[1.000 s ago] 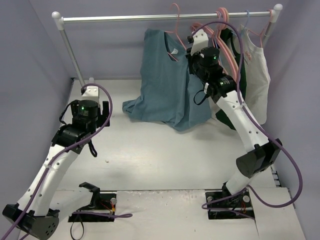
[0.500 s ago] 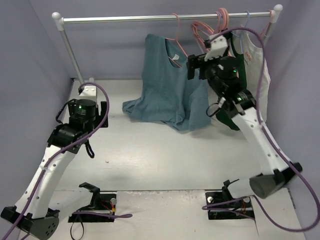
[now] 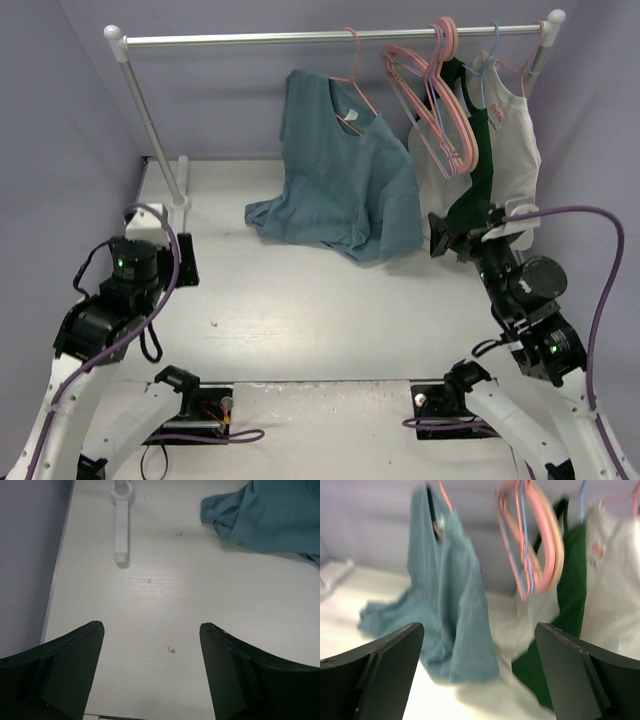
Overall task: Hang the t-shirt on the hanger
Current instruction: Reset both arms
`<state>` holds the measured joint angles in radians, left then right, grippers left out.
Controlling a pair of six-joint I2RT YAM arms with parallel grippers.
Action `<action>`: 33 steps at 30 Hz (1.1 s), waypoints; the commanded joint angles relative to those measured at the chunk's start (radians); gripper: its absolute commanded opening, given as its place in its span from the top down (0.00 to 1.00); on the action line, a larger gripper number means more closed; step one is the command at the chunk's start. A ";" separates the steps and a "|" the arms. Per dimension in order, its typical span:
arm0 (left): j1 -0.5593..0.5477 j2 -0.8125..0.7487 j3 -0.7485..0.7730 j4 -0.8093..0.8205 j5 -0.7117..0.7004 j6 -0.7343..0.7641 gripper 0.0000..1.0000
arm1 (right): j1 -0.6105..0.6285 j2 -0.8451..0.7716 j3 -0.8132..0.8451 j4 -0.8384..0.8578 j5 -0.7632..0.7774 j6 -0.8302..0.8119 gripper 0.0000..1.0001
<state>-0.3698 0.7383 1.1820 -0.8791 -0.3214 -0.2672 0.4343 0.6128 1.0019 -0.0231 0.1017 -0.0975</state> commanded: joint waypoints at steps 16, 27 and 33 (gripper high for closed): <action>0.009 -0.284 -0.412 0.152 -0.008 -0.090 0.22 | 0.003 -0.226 -0.186 -0.181 0.110 0.191 0.00; 0.009 -0.301 -0.492 0.189 -0.038 -0.086 0.22 | 0.026 -0.203 -0.200 -0.153 0.135 0.239 0.00; 0.009 -0.300 -0.498 0.193 -0.025 -0.087 0.22 | 0.027 -0.199 -0.198 -0.156 0.135 0.239 0.00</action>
<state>-0.3698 0.4278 0.6746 -0.7506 -0.3378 -0.3485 0.4534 0.3901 0.7914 -0.2665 0.2089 0.1280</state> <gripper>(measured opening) 0.781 0.999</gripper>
